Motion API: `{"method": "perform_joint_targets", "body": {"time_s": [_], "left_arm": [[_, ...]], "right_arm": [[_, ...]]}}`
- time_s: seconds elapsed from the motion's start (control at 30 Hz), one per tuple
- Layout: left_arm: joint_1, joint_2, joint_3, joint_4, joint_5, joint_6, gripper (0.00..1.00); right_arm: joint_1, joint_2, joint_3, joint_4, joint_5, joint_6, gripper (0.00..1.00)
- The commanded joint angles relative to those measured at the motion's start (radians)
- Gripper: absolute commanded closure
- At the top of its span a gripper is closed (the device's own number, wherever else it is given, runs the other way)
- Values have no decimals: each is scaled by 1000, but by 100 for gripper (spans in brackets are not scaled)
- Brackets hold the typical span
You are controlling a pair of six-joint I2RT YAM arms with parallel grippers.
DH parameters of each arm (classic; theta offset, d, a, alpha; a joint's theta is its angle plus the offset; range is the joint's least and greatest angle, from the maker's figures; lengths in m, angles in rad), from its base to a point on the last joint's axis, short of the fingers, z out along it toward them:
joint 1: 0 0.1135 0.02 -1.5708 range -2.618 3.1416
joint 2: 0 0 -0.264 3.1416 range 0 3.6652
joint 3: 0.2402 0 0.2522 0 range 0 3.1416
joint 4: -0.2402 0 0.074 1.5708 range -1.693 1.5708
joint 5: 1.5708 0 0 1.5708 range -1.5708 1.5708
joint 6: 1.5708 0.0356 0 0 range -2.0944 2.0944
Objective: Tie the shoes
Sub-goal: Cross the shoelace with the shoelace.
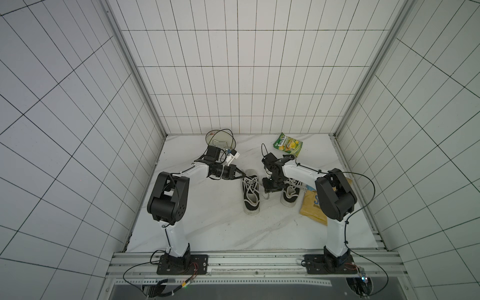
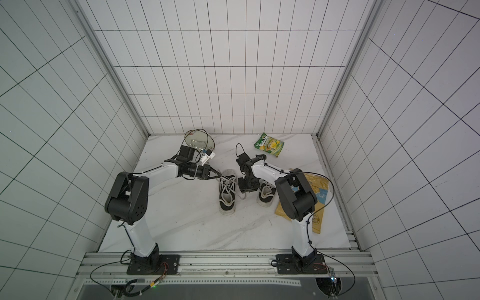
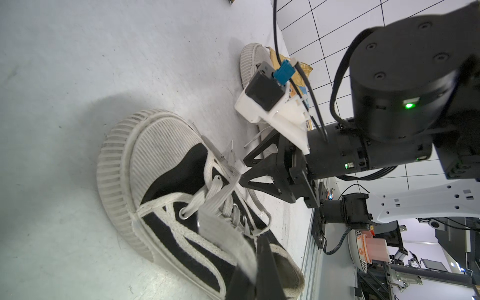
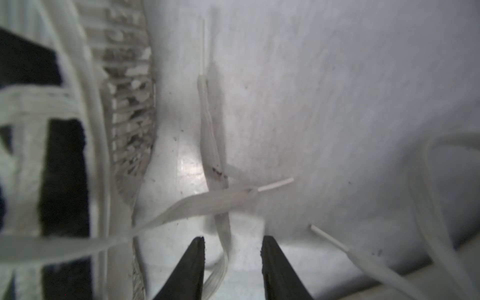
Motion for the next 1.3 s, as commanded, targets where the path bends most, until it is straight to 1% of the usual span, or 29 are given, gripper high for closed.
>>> {"method": "perform_joint_targets", "body": {"time_s": [0.0,0.07,0.17,0.23,0.27,0.3,0.53,0.7,0.8,0.9,0.97,1.07,1.1,1.17,1.27], "left_arm": [[0,-2,10,28,13,2,100],[0,-2,11,28,13,1,100],[0,-5,10,27,9,2,100],[0,-9,7,29,2,3,100],[0,-12,5,34,-1,3,100],[0,-15,1,39,-4,2,100],[3,-21,1,85,-3,-33,100],[1,-16,13,89,-10,-43,100],[0,-10,18,89,-20,-49,100],[0,-6,17,88,-66,-63,100],[0,-4,20,89,-59,-63,100],[-9,14,32,78,3,-42,100],[-16,25,45,57,24,-23,100],[-35,55,87,-3,44,29,100],[-70,109,174,-144,44,123,99]], "right_arm": [[15,42,42,-1,35,-28,63],[26,63,55,-12,46,-37,65],[36,75,63,-39,101,-34,82],[31,43,37,-38,146,-25,94],[26,24,25,-36,166,-22,98],[16,-4,10,-34,185,-17,100],[-56,-212,-35,-63,238,16,100],[-75,-275,-30,-108,223,50,100],[-95,-296,-31,-105,176,89,100],[-114,-316,-46,-99,170,128,100],[-120,-339,-67,-73,157,134,100],[-120,-400,-126,59,89,106,100],[-120,-414,-137,103,44,87,100],[-120,-418,-122,154,-26,56,100],[-119,-390,-64,210,-138,16,100]]}}
